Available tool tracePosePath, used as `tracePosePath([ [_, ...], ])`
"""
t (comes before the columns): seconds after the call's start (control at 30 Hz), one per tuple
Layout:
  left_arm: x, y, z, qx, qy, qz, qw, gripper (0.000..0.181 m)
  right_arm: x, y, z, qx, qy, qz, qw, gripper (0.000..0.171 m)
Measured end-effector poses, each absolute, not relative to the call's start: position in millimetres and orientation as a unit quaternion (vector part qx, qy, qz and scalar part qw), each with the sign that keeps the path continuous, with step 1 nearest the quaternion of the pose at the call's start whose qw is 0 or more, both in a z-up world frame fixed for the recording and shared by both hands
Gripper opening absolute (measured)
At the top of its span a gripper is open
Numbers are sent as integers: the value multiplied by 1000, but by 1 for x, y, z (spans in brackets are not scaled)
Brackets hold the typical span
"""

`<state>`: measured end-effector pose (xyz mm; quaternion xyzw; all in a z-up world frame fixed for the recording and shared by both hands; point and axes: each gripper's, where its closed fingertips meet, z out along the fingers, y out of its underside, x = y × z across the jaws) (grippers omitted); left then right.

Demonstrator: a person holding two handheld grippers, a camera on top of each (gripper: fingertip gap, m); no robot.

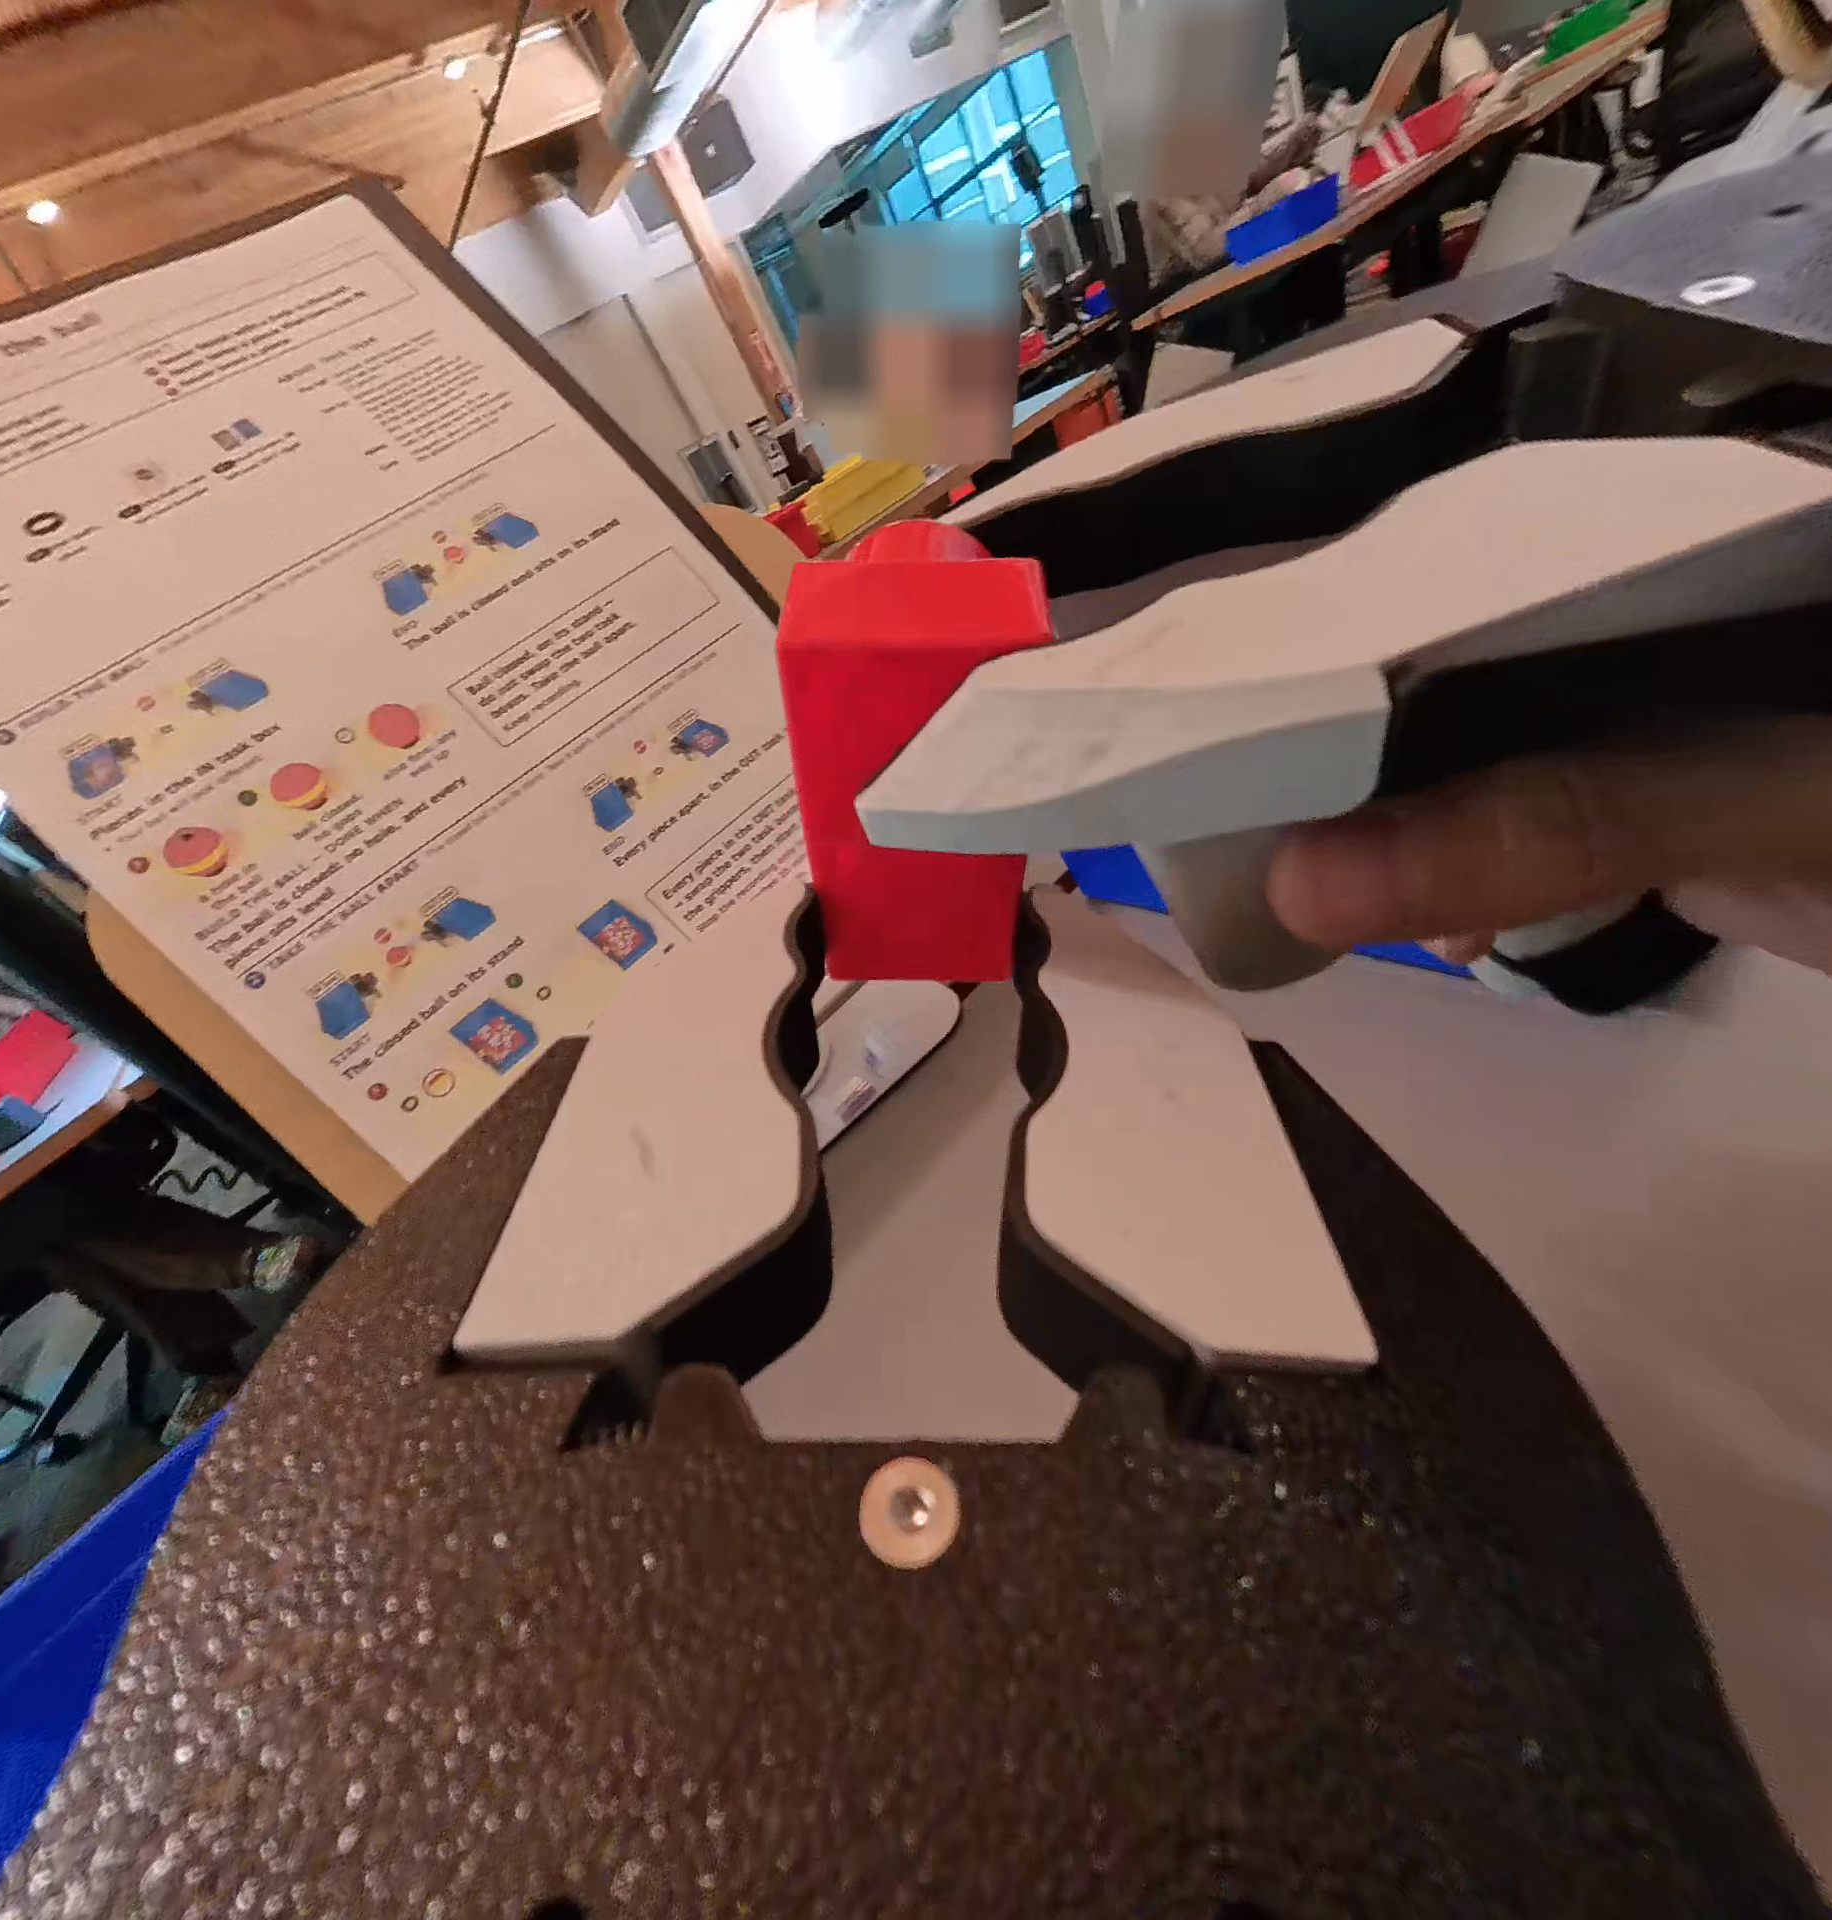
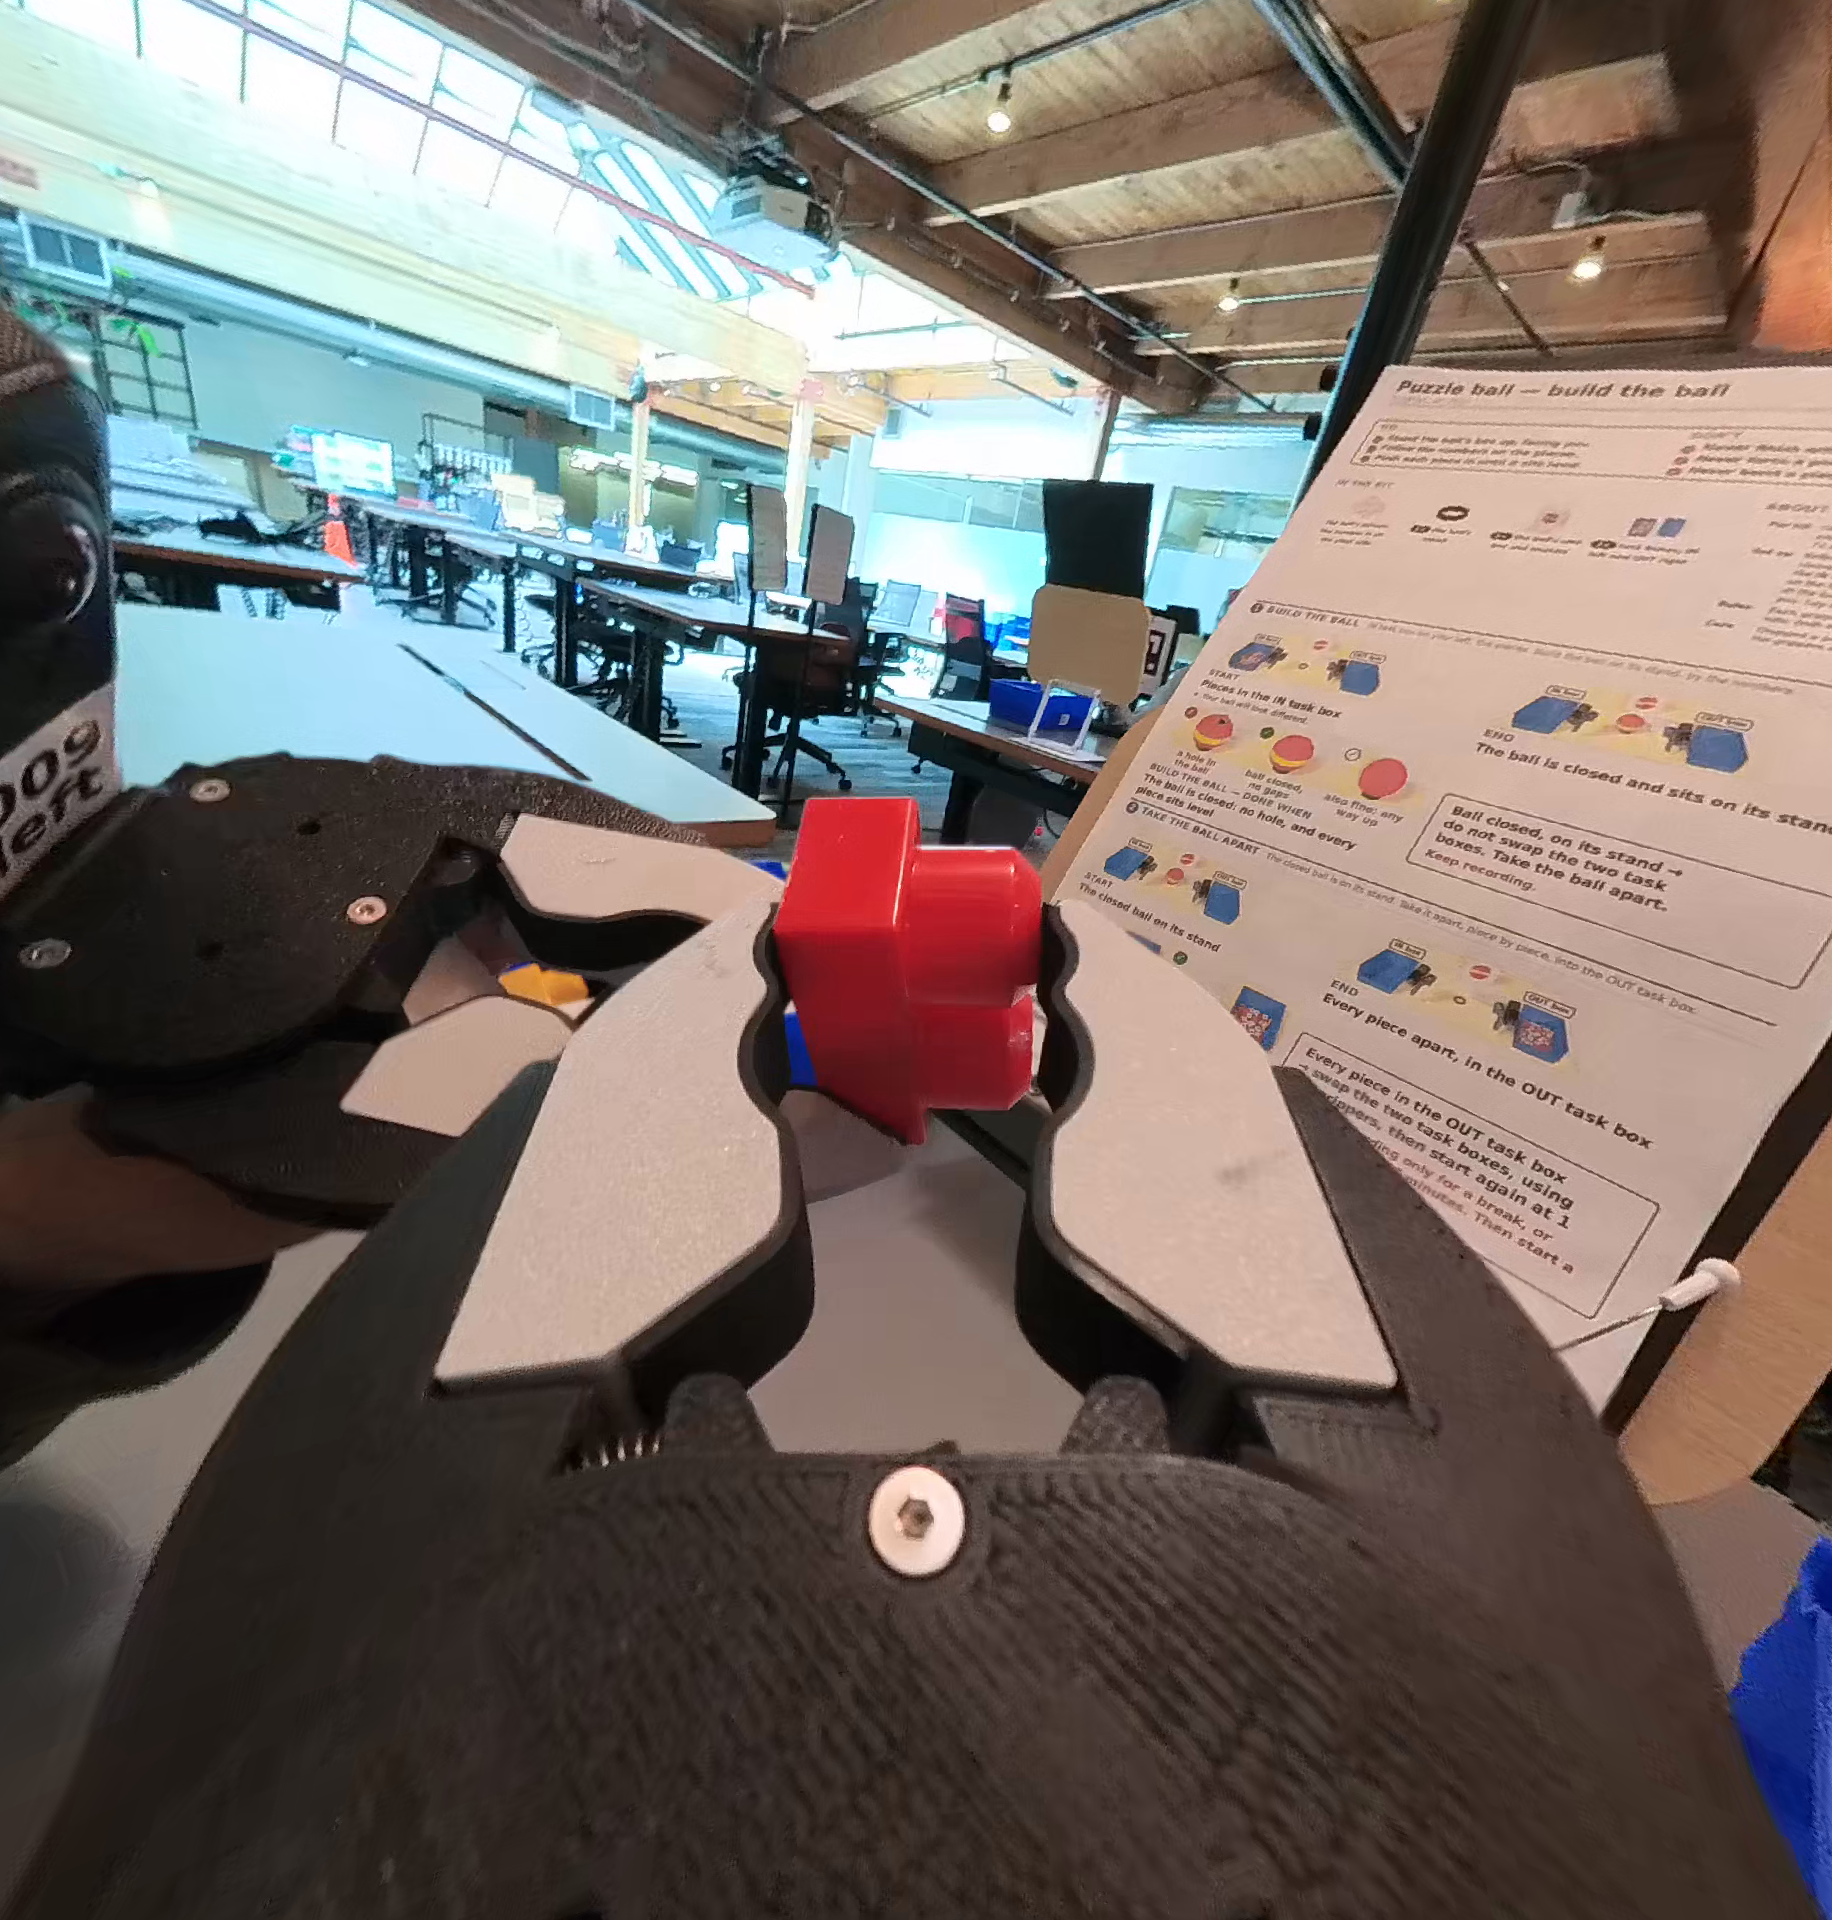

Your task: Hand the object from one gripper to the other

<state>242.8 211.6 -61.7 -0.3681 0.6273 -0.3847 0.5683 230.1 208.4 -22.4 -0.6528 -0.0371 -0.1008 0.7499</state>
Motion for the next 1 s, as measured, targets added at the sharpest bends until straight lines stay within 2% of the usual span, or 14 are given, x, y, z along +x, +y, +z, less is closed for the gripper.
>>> tracePosePath([
  [0.07,242,204,-66,-346,651,-401,544,34,231,204,-25,-662,-55,-87,742,46],
  [0.17,233,188,-73,-315,689,-468,455,55,220,185,-13,-628,-92,11,773,46],
  [0.3,206,159,-68,-314,661,-657,181,76,192,145,0,-543,-194,152,802,46],
  [0.37,181,147,-52,-283,610,-740,7,67,184,130,1,-512,-233,176,808,46],
  [0.43,166,141,-46,-261,577,-766,-115,50,176,121,1,-486,-266,186,811,46],
  [0.57,162,124,-63,-247,590,-748,-179,58,163,122,-8,-480,-309,176,802,46],
  [0.67,148,120,-42,-195,531,-783,-258,63,158,128,-17,-489,-327,169,791,46],
  [0.73,150,117,-44,-202,526,-780,-274,55,159,130,-18,-489,-322,173,792,46],
  [0.87,160,117,-47,-210,520,-792,-243,47,164,141,-24,-519,-303,158,783,46],
  [1.0,186,133,-49,-256,511,-810,-130,44,190,156,-33,-584,-235,113,768,45],
])
